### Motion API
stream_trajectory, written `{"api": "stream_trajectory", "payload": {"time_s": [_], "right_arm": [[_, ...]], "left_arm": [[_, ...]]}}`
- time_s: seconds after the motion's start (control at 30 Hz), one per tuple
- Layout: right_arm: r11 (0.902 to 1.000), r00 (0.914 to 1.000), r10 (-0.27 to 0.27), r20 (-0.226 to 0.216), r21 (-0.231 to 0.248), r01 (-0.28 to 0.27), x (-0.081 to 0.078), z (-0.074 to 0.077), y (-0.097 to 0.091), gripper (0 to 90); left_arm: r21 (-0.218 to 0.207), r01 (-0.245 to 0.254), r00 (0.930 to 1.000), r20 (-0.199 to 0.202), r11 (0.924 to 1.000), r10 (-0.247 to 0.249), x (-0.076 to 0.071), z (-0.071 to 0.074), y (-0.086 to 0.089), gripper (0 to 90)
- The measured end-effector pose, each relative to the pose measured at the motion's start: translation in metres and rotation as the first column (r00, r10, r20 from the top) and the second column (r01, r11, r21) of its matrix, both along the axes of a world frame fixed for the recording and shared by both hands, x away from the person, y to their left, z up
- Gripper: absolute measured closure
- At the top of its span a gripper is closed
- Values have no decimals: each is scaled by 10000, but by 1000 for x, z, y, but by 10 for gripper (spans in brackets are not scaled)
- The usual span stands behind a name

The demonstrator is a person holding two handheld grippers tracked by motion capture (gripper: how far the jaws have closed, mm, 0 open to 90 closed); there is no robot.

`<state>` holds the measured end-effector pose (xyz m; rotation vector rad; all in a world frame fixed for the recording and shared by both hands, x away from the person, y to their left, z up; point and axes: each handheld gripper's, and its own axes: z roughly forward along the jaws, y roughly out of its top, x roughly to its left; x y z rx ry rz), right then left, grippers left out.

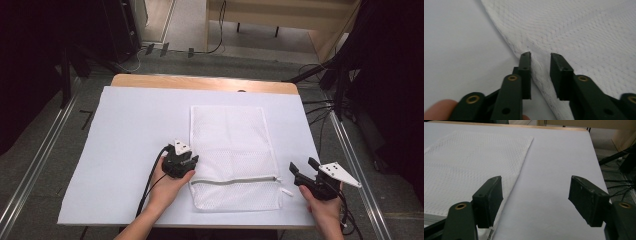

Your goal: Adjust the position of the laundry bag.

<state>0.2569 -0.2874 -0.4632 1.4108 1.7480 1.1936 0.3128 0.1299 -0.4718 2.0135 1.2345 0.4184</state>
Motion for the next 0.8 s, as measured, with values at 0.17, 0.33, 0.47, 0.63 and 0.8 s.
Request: {"api": "stream_trajectory", "payload": {"time_s": [0.17, 0.33, 0.47, 0.63, 0.8], "right_arm": [[9999, 10000, 76, -36, -117, -76, 1, -2, 3, 286], [9995, 9999, 140, -7, -269, -141, 1, -2, 5, 291], [9995, 9999, 135, 13, -270, -135, 1, -2, 5, 292], [9991, 9998, 199, 55, -362, -197, 0, -1, 6, 292], [9992, 9997, 210, 110, -329, -206, 1, 0, 6, 292]], "left_arm": [[-851, 254, 9982, -519, 9961, -298, 2, 1, 6, 900], [-1158, 227, 9978, -598, 9930, -298, 2, 6, 19, 900], [-1173, -22, 9977, -678, 9931, -58, 1, 5, 35, 900], [-1426, -453, 9968, -716, 9887, 354, -1, 8, 60, 900], [-1626, -829, 9949, -709, 9832, 722, -4, 11, 84, 900]]}}
